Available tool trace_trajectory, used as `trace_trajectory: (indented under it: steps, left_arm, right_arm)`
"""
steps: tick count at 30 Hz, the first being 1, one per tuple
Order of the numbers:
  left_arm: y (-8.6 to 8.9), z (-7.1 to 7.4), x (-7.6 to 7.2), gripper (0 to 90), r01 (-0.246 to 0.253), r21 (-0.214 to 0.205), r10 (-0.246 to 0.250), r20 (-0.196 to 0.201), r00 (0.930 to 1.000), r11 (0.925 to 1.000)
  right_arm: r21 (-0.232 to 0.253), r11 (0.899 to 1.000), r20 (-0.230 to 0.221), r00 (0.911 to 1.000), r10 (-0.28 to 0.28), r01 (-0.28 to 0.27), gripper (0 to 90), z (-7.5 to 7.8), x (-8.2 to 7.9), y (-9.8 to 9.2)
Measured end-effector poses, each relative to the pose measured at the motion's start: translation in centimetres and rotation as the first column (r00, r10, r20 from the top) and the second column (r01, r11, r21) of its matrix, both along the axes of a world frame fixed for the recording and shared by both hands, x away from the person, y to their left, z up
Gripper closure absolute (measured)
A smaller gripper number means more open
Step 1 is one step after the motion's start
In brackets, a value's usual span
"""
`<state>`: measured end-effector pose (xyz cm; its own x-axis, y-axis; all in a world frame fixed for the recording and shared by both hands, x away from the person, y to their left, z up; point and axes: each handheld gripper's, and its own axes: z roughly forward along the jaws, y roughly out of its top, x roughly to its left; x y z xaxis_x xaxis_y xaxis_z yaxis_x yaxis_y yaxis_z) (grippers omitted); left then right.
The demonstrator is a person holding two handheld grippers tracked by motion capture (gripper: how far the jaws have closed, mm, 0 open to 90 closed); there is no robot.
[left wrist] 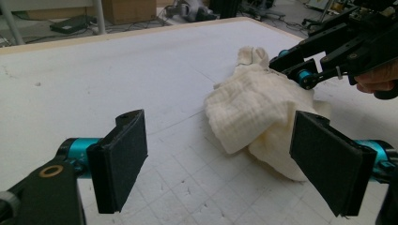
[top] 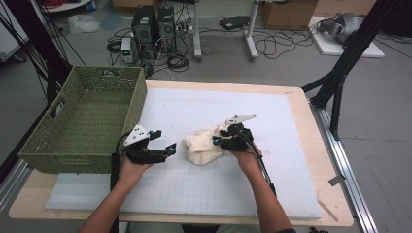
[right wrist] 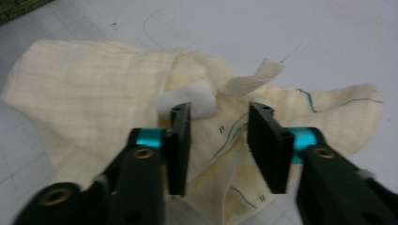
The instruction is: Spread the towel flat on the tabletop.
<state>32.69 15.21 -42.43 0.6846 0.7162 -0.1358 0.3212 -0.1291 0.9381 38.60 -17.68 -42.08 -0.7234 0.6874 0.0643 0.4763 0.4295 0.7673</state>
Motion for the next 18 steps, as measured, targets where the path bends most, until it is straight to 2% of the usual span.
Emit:
trace_trajectory:
  steps: [1, 2, 3, 4, 10, 12, 13, 14, 15, 17, 18]
  left_arm:
    - [0.0, 0.0, 0.0, 19.7, -0.001, -0.001, 0.001, -0.001, 1.0000, 1.0000]
    - [0.1, 0.0, 0.0, 19.7, -0.001, 0.000, 0.001, -0.001, 1.0000, 1.0000]
    - [0.1, 0.0, 0.0, 19.7, -0.002, -0.002, 0.002, -0.001, 1.0000, 1.0000]
    - [0.1, 0.0, 0.0, 19.7, -0.004, -0.004, 0.004, 0.000, 1.0000, 1.0000]
    - [0.2, -0.1, 0.1, 19.8, -0.008, -0.006, 0.008, -0.005, 1.0000, 0.9999]
    - [0.2, -0.1, 0.1, 19.8, -0.009, -0.004, 0.009, -0.005, 0.9999, 0.9999]
    - [0.2, 0.0, 0.1, 19.8, -0.009, 0.000, 0.009, -0.002, 1.0000, 1.0000]
    - [0.2, 0.0, 0.1, 20.0, -0.009, -0.001, 0.009, 0.002, 1.0000, 1.0000]
    - [0.2, 0.0, 0.1, 20.0, -0.009, -0.001, 0.009, 0.002, 1.0000, 1.0000]
    - [0.2, 0.0, 0.1, 20.0, -0.011, -0.001, 0.011, 0.002, 0.9999, 0.9999]
    - [0.2, 0.0, 0.1, 20.0, -0.011, -0.001, 0.011, 0.002, 0.9999, 0.9999]
  right_arm:
    - [-0.015, 1.000, 0.014, 0.9998, 0.013, -0.012, 77.8, 0.1, -0.2, 0.2]
    - [-0.020, 1.000, 0.025, 0.9996, 0.015, -0.015, 81.9, 0.3, -0.4, 0.2]
    - [-0.020, 1.000, 0.025, 0.9996, 0.015, -0.015, 81.9, 0.3, -0.4, 0.2]
    - [-0.021, 1.000, 0.041, 0.9990, 0.017, -0.016, 89.5, 0.7, -0.6, 0.1]
    - [-0.019, 1.000, 0.064, 0.9978, 0.018, -0.016, 89.5, 1.7, -1.6, -0.7]
    - [-0.023, 1.000, 0.077, 0.9970, 0.007, -0.005, 87.0, 1.9, -1.9, -1.1]
    - [-0.026, 1.000, 0.074, 0.9972, -0.008, 0.010, 77.9, 1.9, -1.9, -1.2]
    - [-0.008, 0.999, 0.037, 0.9989, -0.030, 0.031, 64.3, 1.5, -1.5, -1.4]
    - [-0.008, 0.999, 0.037, 0.9989, -0.030, 0.031, 64.3, 1.5, -1.5, -1.4]
    - [-0.011, 0.999, 0.005, 0.9993, -0.038, 0.038, 49.7, 0.6, -0.9, -0.8]
    - [-0.011, 0.999, 0.005, 0.9993, -0.038, 0.038, 49.7, 0.6, -0.9, -0.8]
